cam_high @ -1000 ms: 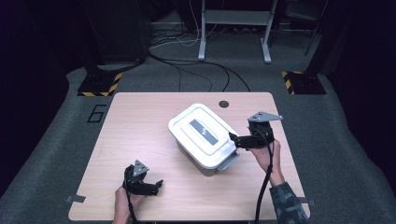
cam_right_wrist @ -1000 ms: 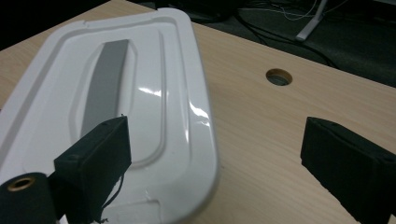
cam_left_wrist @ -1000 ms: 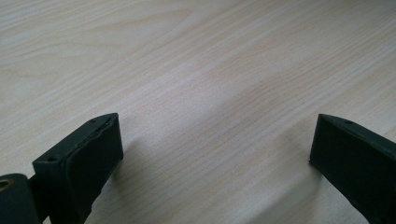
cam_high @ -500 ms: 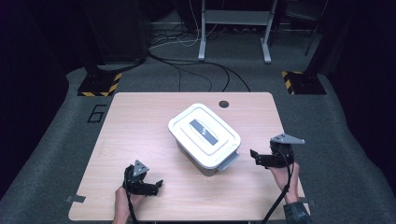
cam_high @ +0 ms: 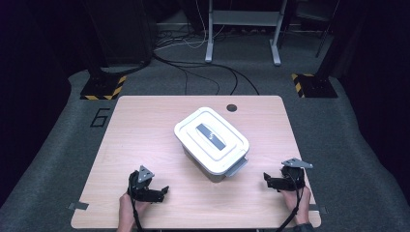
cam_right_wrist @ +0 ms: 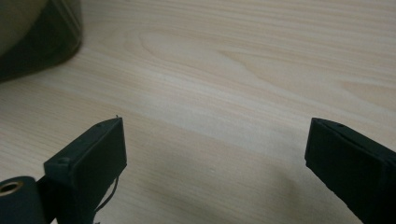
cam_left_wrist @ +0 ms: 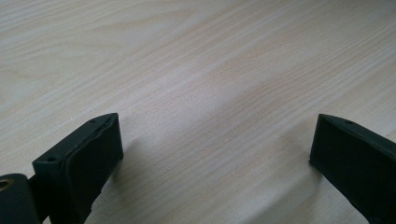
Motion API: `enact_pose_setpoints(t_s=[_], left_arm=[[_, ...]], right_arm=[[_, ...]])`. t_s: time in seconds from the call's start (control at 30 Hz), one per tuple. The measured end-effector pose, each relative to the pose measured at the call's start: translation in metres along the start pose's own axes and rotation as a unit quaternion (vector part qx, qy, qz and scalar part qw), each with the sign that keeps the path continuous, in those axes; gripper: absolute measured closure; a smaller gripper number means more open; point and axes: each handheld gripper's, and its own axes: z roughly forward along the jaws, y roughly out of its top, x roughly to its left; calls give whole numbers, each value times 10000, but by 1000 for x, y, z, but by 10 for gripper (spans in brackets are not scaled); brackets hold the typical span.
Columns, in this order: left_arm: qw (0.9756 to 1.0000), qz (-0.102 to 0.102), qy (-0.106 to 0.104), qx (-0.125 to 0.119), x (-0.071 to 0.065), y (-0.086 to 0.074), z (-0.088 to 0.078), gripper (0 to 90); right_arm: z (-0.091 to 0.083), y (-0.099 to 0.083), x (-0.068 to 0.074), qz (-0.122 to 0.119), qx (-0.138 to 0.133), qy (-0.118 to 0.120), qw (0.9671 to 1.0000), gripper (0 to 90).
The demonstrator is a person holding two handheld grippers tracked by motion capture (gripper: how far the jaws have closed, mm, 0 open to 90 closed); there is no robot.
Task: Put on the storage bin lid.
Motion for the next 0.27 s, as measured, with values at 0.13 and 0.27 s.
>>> enact_pose_setpoints(t_s=[0.13, 0.27], left_arm=[[10000, 1, 1, 5, 0, 0, 0, 22], [10000, 1, 2, 4, 0, 0, 0, 22]], right_arm=[[4, -10, -3, 42, 50, -24, 10000, 21], [4, -14, -1, -78, 183, -267, 9994, 0]])
